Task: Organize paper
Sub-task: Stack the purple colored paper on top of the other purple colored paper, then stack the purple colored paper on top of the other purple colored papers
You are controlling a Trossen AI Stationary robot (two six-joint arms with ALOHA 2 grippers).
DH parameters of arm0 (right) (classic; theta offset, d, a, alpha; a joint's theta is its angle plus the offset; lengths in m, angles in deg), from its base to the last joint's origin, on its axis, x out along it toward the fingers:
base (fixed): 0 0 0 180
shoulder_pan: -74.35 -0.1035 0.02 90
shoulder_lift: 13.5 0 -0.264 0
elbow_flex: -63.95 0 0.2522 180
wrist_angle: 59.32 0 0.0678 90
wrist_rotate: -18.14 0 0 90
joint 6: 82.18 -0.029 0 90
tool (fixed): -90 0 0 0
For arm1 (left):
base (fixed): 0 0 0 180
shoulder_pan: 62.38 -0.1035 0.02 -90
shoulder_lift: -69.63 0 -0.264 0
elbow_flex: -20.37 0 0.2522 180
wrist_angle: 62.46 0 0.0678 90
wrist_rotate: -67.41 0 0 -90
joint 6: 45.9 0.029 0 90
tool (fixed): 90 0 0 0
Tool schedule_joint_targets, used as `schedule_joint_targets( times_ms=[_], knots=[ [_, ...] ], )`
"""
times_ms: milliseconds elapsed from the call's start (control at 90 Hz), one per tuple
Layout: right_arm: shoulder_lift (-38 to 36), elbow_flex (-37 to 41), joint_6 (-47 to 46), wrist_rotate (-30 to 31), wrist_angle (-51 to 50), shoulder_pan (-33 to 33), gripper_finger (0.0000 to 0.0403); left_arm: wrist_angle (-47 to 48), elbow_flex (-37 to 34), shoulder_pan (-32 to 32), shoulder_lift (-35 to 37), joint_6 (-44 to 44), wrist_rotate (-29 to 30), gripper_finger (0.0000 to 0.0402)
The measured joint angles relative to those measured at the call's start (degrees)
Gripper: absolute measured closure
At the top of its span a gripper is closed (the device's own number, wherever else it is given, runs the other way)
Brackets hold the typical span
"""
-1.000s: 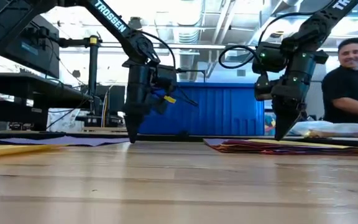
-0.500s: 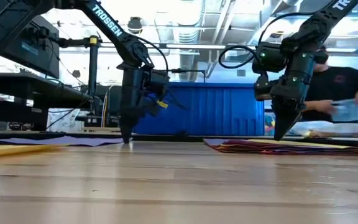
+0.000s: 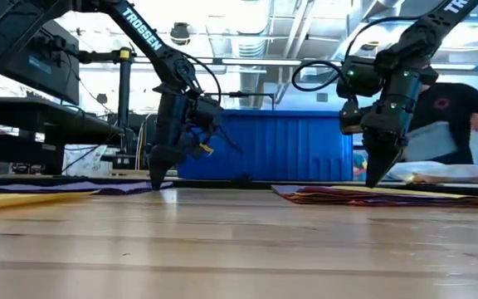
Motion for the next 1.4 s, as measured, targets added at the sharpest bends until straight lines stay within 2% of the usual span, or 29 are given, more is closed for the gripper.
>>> schedule_joint_targets(
  times_ms=[233,411,600,833,1022,1178,1278,1400],
  knots=[
    [0.0,0.0,0.1,0.0,0.0,0.0,0.0402,-4.5,0.1,2.3,6.1,-2.9,-3.0,0.0402],
    [0.0,0.0,-0.3,0.0,0.0,0.0,0.0402,-8.8,0.1,4.0,9.3,-8.1,-11.3,0.0402],
    [0.0,0.0,-0.6,0.0,0.0,0.0,0.0402,-17.8,0.1,6.5,9.7,-14.5,-20.5,0.0402],
    [0.0,0.0,-2.0,0.0,0.6,0.0,0.0398,-30.5,0.2,9.6,9.3,-22.9,-25.6,0.0394],
    [-0.1,-1.2,-4.2,0.0,0.4,0.6,0.0345,-36.2,0.2,10.7,9.2,-28.7,-26.1,0.0337],
    [-1.1,-5.9,-3.3,0.0,-3.8,3.2,0.029,-41.0,0.2,11.6,9.2,-30.7,-25.9,0.029],
    [-1.8,-9.3,-3.1,2.5,-7.9,6.3,0.0265,-44.9,0.3,13.0,8.2,-29.1,-24.5,0.0278],
    [-2.1,-11.0,-2.1,3.9,-9.7,11.2,0.0248,-48.0,0.2,14.7,5.5,-29.4,-24.1,0.0282]
  ],
)
